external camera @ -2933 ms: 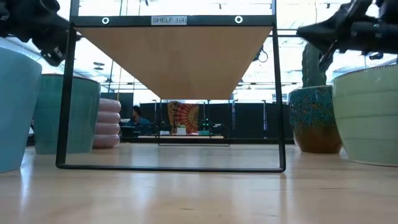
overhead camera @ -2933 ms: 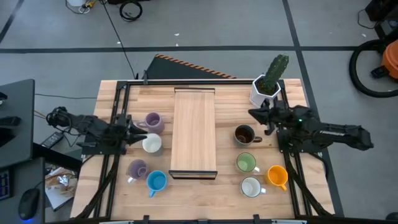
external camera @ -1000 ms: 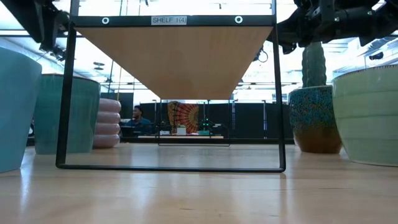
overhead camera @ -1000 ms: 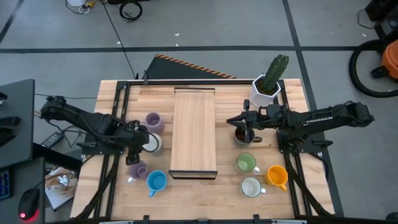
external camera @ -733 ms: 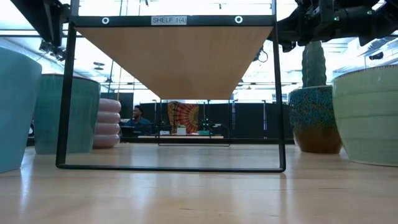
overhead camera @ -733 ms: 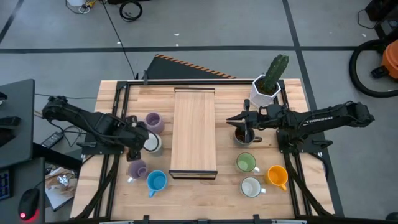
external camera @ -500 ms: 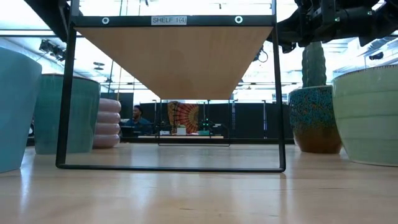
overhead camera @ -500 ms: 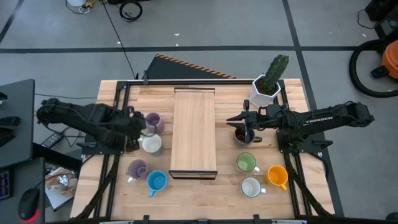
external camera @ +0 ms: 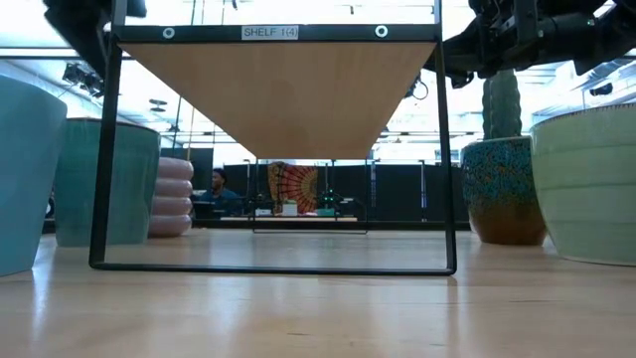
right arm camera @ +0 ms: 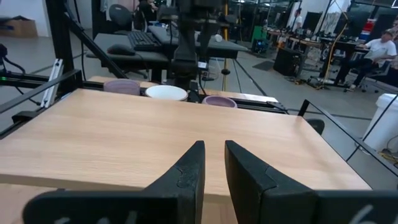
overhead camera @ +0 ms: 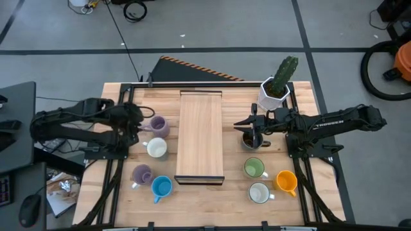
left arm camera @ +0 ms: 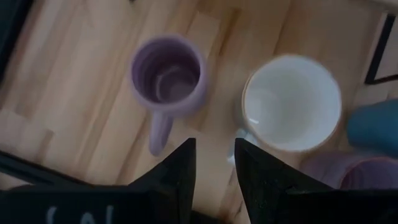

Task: Place coffee mugs
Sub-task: Put the light blue mug on the shelf

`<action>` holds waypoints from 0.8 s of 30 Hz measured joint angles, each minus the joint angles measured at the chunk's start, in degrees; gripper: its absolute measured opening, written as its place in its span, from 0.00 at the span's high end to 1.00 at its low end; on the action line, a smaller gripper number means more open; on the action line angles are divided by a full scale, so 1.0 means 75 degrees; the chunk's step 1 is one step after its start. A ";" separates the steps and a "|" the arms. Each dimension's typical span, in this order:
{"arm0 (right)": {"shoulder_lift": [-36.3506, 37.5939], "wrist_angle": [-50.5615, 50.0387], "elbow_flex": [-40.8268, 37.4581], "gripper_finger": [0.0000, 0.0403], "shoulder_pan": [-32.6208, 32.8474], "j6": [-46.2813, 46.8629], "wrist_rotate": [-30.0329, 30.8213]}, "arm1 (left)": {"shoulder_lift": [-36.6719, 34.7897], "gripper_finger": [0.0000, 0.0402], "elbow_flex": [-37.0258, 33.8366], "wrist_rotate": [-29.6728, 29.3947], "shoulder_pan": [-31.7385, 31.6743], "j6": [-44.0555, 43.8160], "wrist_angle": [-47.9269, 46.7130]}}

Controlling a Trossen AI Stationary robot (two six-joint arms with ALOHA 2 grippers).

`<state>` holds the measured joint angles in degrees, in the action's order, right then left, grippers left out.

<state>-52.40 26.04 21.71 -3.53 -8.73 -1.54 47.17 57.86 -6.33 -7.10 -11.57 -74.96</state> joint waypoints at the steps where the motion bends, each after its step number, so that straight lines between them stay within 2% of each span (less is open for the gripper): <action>1: 0.0000 0.0008 0.0000 0.83 0.0000 0.0000 0.0000 | -0.0075 0.71 -0.0154 0.0071 -0.0124 0.0001 0.0001; 11: 0.0000 0.0172 0.0000 0.83 -0.0003 0.0155 -0.0182 | 0.0151 0.71 -0.0416 0.0300 -0.1149 0.0307 0.0117; 17: 0.0000 0.0079 0.0000 0.83 -0.0003 0.0157 -0.0347 | 0.0521 0.71 -0.0419 0.0404 -0.1678 0.1016 0.0118; 24: 0.0000 0.0004 0.0000 0.83 -0.0003 0.0099 -0.0347 | 0.0123 0.71 -0.0419 0.0765 -0.1952 0.1790 0.0910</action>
<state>-52.40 26.06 21.71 -3.55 -7.99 -4.14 48.10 54.72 -0.59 -21.74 1.85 -68.14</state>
